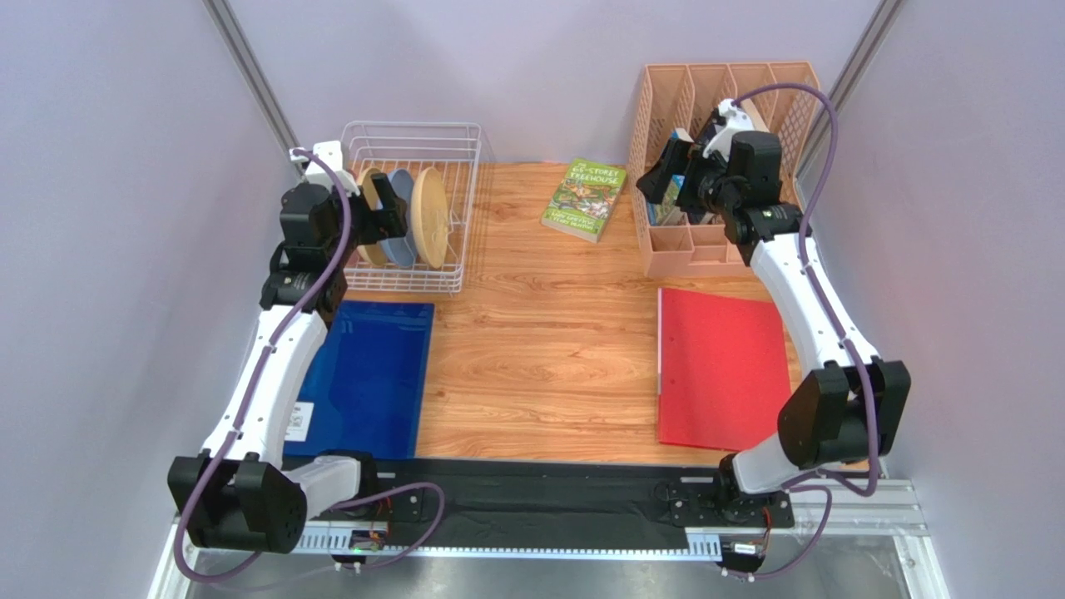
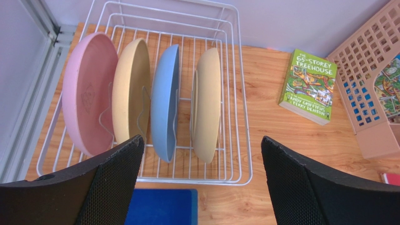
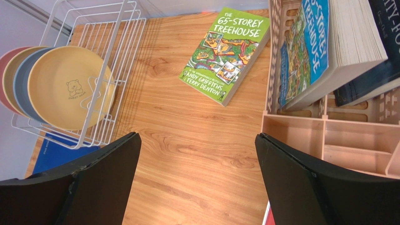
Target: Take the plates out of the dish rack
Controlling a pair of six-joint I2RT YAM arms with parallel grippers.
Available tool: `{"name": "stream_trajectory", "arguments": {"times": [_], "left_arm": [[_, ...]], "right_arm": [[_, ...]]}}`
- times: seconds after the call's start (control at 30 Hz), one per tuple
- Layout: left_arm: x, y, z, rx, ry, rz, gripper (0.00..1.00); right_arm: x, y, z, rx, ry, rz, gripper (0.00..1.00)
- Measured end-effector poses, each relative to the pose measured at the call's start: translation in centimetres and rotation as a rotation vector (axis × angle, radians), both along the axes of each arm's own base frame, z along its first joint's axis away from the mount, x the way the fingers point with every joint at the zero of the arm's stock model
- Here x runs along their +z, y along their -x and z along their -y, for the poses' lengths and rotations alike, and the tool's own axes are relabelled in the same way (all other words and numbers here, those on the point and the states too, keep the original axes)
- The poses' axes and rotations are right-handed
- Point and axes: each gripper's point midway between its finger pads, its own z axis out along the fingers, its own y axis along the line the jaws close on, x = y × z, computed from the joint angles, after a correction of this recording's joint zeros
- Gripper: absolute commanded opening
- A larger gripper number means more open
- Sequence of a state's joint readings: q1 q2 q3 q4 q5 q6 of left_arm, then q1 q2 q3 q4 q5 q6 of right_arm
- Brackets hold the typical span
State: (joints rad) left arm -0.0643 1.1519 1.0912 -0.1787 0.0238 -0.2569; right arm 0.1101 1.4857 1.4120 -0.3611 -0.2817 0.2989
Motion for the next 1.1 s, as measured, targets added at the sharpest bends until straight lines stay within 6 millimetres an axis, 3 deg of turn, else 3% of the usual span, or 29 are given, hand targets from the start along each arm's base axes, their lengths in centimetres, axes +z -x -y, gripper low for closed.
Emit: {"name": "stream_trajectory", "arguments": {"times": [0.1,0.17,0.43,0.63,0.83,1.03,1.1], "left_arm": [[-0.3,-0.2,0.6,-0.051,-0.024,0.008,0.82],[-0.7,-0.9,1.1,-0.082,-0.04,0.005,0.81],[-4.3,-6.8,3.4,-0.104,-0.188,-0.099,0.83],[-5.9,-9.1,4.6,-0.062,-0.274,-0.123,0.82],[-7.2,-10.0,4.2,0.003,-0.322,-0.145,0.8],[-8.5,-10.8,3.1,0.068,-0.35,-0.168,0.65],[-9.4,-11.0,2.9,0.08,-0.359,-0.184,0.51]], "right_arm": [[-0.6,-1.2,-0.1,0.006,0.011,-0.01,1.0],[-1.3,-1.5,0.0,0.005,0.022,-0.025,1.0],[-3.8,-1.8,0.7,-0.015,0.071,-0.093,1.0],[-4.2,-1.8,0.8,-0.018,0.078,-0.101,1.0],[-4.0,-2.0,0.7,-0.017,0.075,-0.1,1.0],[-4.3,-2.1,0.5,-0.011,0.07,-0.108,1.0],[-4.6,-2.2,0.5,-0.01,0.069,-0.115,1.0]]}}
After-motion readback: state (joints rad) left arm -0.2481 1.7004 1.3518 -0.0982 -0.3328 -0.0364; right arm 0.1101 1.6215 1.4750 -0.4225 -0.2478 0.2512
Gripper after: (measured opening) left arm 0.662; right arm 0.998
